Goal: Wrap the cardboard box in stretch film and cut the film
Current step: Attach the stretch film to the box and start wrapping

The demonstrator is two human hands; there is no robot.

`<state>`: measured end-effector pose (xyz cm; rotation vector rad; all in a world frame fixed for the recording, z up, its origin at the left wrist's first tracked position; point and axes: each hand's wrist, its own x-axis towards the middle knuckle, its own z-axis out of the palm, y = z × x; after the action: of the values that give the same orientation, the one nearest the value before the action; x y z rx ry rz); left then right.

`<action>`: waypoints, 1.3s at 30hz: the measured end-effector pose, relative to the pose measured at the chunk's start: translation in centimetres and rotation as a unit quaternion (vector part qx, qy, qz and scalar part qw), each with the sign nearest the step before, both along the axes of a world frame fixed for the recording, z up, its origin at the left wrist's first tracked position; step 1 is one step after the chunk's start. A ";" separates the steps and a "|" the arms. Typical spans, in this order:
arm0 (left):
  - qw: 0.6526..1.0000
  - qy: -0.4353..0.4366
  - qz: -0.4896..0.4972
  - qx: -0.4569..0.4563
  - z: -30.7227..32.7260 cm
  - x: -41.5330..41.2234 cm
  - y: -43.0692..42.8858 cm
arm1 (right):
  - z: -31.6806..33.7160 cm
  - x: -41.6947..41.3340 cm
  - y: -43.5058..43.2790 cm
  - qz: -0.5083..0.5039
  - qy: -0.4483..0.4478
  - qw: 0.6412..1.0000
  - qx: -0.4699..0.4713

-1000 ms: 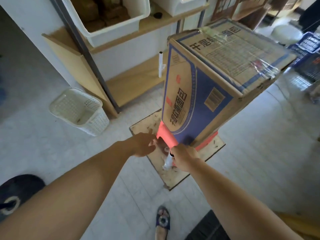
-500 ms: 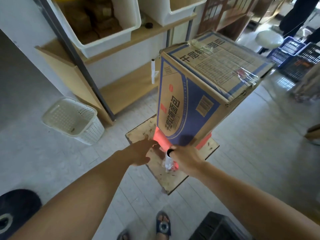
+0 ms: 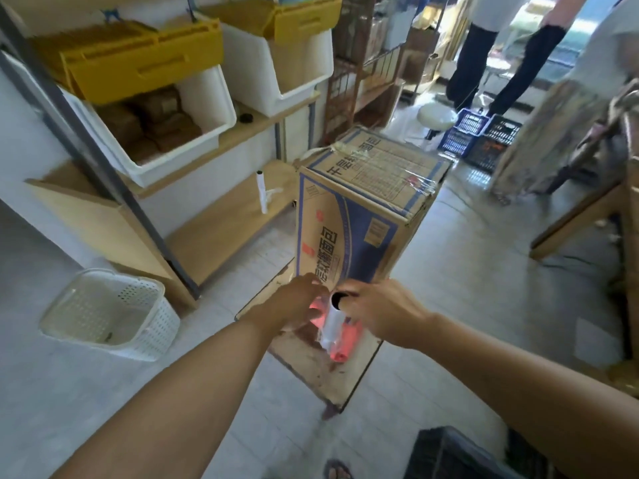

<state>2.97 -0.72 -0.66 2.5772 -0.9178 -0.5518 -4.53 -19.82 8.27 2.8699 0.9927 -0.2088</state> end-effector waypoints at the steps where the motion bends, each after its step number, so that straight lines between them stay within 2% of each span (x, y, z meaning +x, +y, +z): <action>1: 1.000 -0.009 -0.010 -0.016 0.6 0.1 0.0 | 0.6 -0.3 0.0 -0.009 -0.007 1.000 0.002; 7: 0.996 -0.038 -0.047 -0.062 4.2 1.4 1.0 | 4.1 -1.6 -0.4 -0.084 -0.057 0.994 0.041; 14: 0.989 -0.006 -0.071 -0.129 8.4 1.0 0.6 | 7.3 -1.8 0.6 -0.097 -0.090 0.990 0.054; 16: 0.990 -0.014 -0.081 -0.117 9.3 0.6 -0.1 | 8.4 -1.7 1.0 -0.098 -0.104 0.988 0.063; 20: 0.988 -0.103 -0.077 -0.087 10.8 1.3 0.4 | 10.1 -1.0 1.8 -0.102 -0.133 0.982 0.086; 24: 0.994 -0.065 -0.032 -0.080 11.7 3.1 2.8 | 10.7 0.3 2.1 -0.116 -0.157 0.974 0.116; 27: 0.996 -0.033 0.006 -0.079 11.8 4.4 5.2 | 10.6 1.6 2.5 -0.087 -0.194 0.971 0.114; 32: 0.994 -0.029 0.048 -0.097 11.8 6.3 8.0 | 10.0 3.9 3.3 -0.078 -0.188 0.973 0.107; 35: 0.990 -0.024 0.067 -0.118 12.0 7.5 8.7 | 10.0 5.1 4.2 -0.126 -0.134 0.969 0.166; 39: 0.991 -0.033 0.062 -0.117 12.5 9.5 10.4 | 9.9 6.7 5.3 -0.165 -0.110 0.961 0.194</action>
<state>12.44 9.69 11.83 2.4311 -0.7853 -0.3053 2.17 -14.48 18.15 3.3019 0.5591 0.3144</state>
